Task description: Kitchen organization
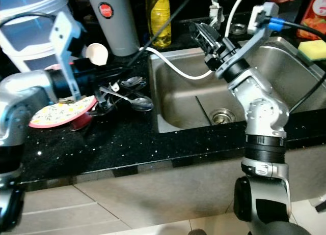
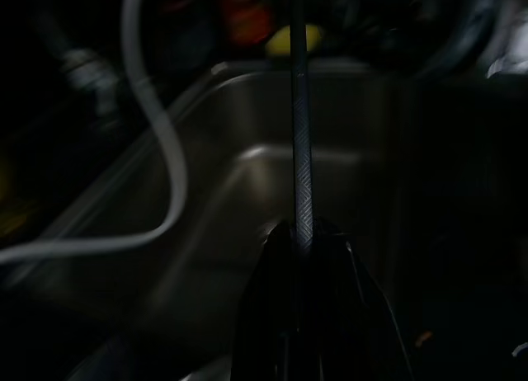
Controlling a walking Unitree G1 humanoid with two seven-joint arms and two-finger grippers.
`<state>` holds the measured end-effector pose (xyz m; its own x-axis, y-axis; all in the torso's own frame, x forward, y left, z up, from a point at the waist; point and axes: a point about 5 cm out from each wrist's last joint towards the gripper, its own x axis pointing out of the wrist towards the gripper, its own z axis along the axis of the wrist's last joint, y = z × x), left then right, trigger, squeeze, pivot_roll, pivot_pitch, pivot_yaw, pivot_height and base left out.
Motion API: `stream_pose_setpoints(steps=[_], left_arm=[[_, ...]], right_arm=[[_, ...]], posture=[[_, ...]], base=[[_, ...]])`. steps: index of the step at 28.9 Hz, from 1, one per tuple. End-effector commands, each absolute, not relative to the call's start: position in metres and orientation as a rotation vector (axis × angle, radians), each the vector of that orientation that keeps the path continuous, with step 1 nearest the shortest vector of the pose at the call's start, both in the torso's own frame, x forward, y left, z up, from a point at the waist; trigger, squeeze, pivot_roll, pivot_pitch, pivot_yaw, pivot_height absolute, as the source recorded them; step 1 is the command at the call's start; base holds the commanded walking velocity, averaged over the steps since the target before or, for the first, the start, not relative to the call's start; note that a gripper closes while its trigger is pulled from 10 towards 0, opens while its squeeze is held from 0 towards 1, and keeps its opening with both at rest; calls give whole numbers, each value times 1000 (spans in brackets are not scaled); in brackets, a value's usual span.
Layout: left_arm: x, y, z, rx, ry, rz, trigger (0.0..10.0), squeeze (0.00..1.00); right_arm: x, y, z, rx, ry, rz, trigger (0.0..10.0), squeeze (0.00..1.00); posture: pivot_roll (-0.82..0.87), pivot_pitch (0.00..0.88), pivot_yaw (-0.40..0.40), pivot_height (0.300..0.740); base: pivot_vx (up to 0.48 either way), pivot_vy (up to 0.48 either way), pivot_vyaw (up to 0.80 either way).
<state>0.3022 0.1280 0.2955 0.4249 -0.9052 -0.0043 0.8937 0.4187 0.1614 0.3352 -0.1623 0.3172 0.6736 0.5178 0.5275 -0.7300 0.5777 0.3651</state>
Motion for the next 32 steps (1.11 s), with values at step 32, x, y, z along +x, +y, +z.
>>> stream_pose_setpoints(steps=[32], left_arm=[[304, 130, 294, 53, -162, -1062, 10000, 0]], right_arm=[[324, -149, 324, 735, -345, 888, 10000, 0]], posture=[[-50, 21, 76, 740]], base=[[0, 0, 0]])
